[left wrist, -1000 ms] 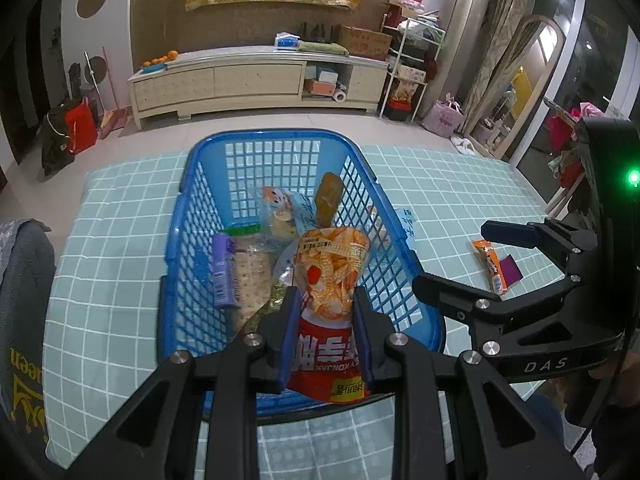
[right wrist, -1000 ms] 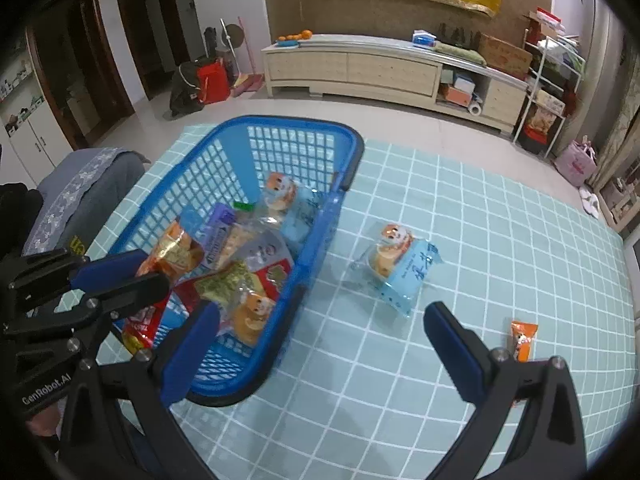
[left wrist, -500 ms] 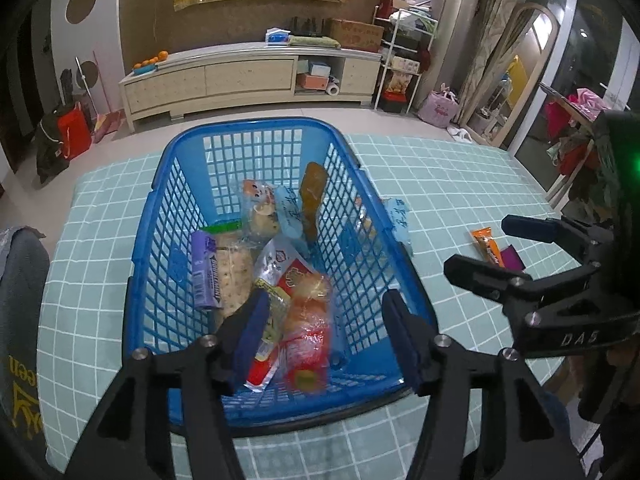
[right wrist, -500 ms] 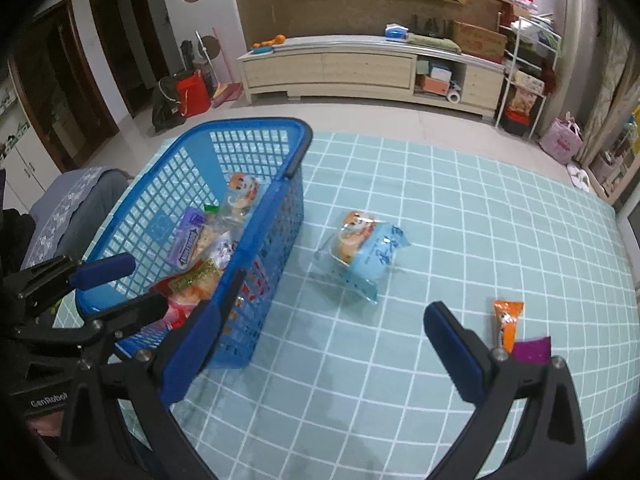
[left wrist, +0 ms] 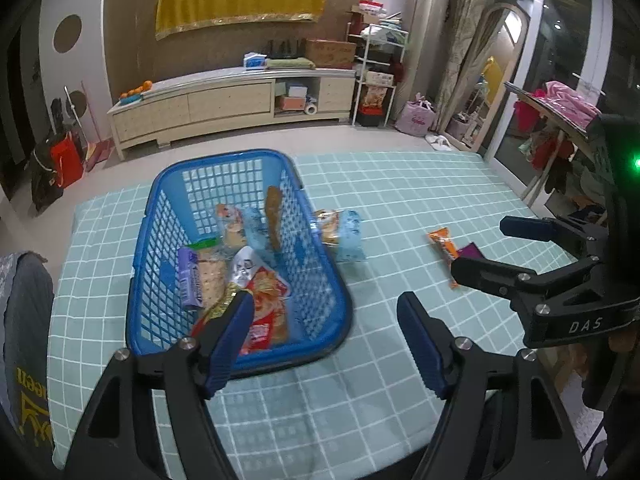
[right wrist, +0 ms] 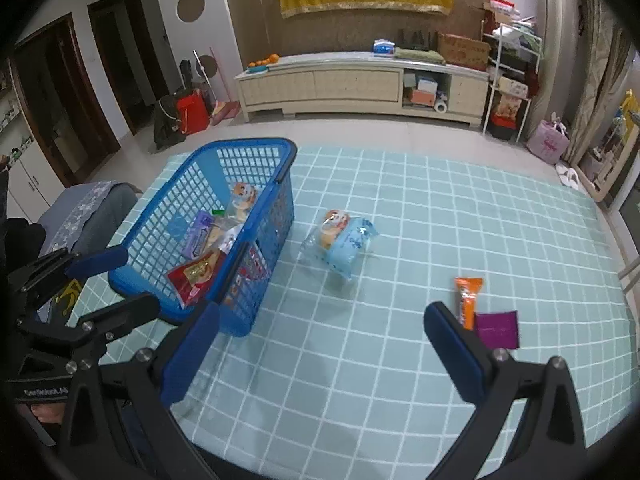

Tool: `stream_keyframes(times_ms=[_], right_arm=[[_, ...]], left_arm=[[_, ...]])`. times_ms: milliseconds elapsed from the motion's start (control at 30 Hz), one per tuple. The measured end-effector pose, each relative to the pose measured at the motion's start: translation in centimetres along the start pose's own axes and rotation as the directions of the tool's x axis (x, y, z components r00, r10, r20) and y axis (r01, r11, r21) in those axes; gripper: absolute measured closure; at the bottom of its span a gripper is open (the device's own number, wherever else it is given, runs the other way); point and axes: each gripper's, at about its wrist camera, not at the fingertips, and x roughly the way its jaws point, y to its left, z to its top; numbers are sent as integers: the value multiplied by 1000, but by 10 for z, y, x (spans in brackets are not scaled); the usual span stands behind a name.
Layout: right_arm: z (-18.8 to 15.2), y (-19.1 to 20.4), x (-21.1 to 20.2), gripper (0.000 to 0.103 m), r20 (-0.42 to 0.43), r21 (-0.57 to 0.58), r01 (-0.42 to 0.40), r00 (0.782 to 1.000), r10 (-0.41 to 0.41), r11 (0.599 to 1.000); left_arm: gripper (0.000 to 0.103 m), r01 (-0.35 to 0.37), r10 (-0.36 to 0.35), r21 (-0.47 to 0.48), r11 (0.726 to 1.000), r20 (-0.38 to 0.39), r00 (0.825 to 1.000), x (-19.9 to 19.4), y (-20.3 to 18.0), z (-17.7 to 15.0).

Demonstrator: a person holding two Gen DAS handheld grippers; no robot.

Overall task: Organize snacks
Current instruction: 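Move both tools back over the orange bar and purple pack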

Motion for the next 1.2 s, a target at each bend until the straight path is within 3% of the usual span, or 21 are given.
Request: stream_keyframes(times_ms=[100,533,833,1200], right_arm=[[-4,-5,-13,0,13,3,7,1000,-7,1000],[-16,-56,-52,0,52,60,52,997,-56,997],[-29,-98,-39,0,16,97,77,997,-79,992],[-36,-149,9,0,-69,127,117,992,-109,985]], left_arm=[[23,17,-17,23,1000,10,1000,-7,-17,-1],[21,57,-58,110,992,-1,998,2,-87,7],[21,81,-76,109,991,-55,996,37,-113,16],[21,86,-72,92,992,-148,986,103,-124,24]])
